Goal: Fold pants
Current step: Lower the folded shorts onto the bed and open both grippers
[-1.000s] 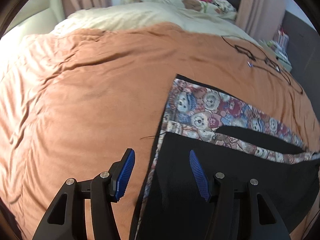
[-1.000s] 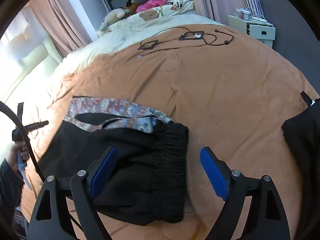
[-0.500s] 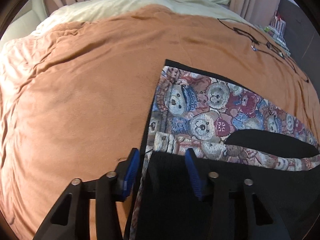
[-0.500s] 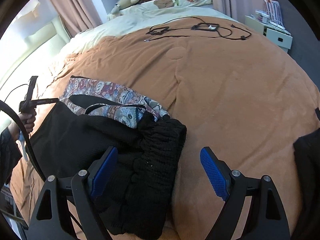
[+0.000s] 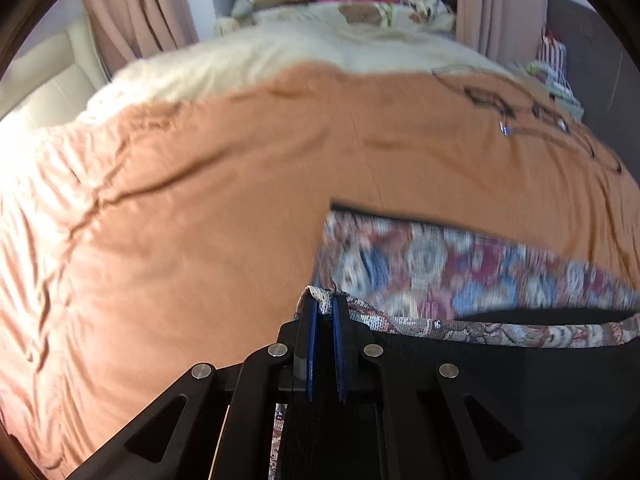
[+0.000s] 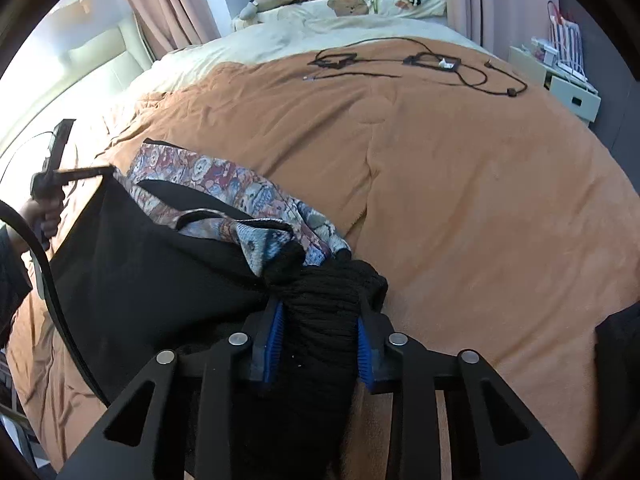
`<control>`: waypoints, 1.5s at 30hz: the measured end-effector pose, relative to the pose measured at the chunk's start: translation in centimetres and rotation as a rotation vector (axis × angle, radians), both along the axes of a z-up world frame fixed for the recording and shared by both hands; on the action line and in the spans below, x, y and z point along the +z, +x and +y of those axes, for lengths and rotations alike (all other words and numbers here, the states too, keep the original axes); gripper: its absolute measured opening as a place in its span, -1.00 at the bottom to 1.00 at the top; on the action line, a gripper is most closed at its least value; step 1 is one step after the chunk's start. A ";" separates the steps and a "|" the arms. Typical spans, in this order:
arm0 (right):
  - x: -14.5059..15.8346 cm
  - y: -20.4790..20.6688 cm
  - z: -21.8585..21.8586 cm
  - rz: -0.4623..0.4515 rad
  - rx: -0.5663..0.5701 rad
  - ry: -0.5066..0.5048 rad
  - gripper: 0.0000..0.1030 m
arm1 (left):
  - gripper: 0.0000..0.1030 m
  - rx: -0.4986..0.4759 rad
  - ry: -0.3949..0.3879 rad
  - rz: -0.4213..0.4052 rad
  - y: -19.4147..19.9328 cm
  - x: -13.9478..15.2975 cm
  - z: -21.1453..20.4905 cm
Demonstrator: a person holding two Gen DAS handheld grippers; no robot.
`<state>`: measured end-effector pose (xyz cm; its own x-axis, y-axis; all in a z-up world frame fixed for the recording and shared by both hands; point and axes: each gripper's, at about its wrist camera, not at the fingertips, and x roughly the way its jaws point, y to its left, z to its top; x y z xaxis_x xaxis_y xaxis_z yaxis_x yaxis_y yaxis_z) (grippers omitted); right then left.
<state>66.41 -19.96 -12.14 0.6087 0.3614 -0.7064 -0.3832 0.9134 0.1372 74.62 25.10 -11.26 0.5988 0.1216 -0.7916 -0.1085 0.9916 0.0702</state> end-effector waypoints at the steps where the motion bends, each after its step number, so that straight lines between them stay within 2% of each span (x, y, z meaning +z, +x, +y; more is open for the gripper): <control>1: 0.2 -0.1 -0.1 -0.005 -0.007 0.002 -0.52 | -0.84 0.008 0.008 -0.018 0.4 0.7 0.0; 7: 0.5 0.7 0.0 -0.006 -0.039 0.014 -0.52 | -0.84 0.034 0.032 -0.055 3.8 1.7 -0.8; 17: -0.8 3.5 0.4 0.017 -0.079 0.008 -0.52 | -0.84 0.039 0.074 -0.017 7.9 -2.6 -1.4; 22: -1.1 4.3 1.1 0.020 -0.101 -0.008 -0.55 | -0.84 0.055 0.089 -0.028 9.0 -3.2 -1.4; 25: -1.3 4.6 1.7 0.007 -0.111 -0.034 -0.54 | -0.82 0.070 0.089 0.013 10.0 -4.0 -1.4; 27: -1.5 4.5 2.2 0.005 -0.123 -0.045 -0.50 | -0.69 0.068 0.108 0.044 10.3 -4.4 -1.6; 28: -1.5 4.4 2.2 0.010 -0.128 -0.035 -0.37 | -0.65 0.068 0.113 0.041 10.2 -4.2 -1.5; 29: -1.3 4.1 2.0 0.008 -0.139 -0.026 -0.30 | -0.52 0.067 0.094 0.031 9.7 -3.8 -1.4; 30: -1.1 3.9 1.7 -0.001 -0.142 -0.023 -0.07 | -0.28 0.068 0.063 0.026 9.3 -3.4 -1.1; 31: -0.8 3.4 1.5 -0.016 -0.147 -0.022 0.19 | -0.19 0.072 0.034 0.020 8.8 -3.0 -0.7; 32: -0.4 2.9 1.2 -0.034 -0.153 -0.019 0.28 | -0.03 0.079 0.019 0.012 8.0 -2.4 -0.3; 33: 0.0 2.3 0.9 -0.049 -0.154 -0.010 0.37 | 0.00 0.082 0.020 0.008 7.5 -2.1 -0.3; 35: 0.5 1.4 0.6 -0.047 -0.150 0.008 0.42 | 0.00 0.082 0.023 0.008 6.2 -1.1 0.2; 45: 3.4 -3.6 -1.0 -0.013 -0.152 0.030 0.42 | 0.00 0.102 -0.001 -0.016 -2.0 4.9 1.9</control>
<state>62.80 -20.97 -8.71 0.6672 0.2852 -0.6881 -0.2428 0.9566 0.1611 72.61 26.99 -6.38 0.5961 0.1814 -0.7822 -0.2096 0.9755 0.0666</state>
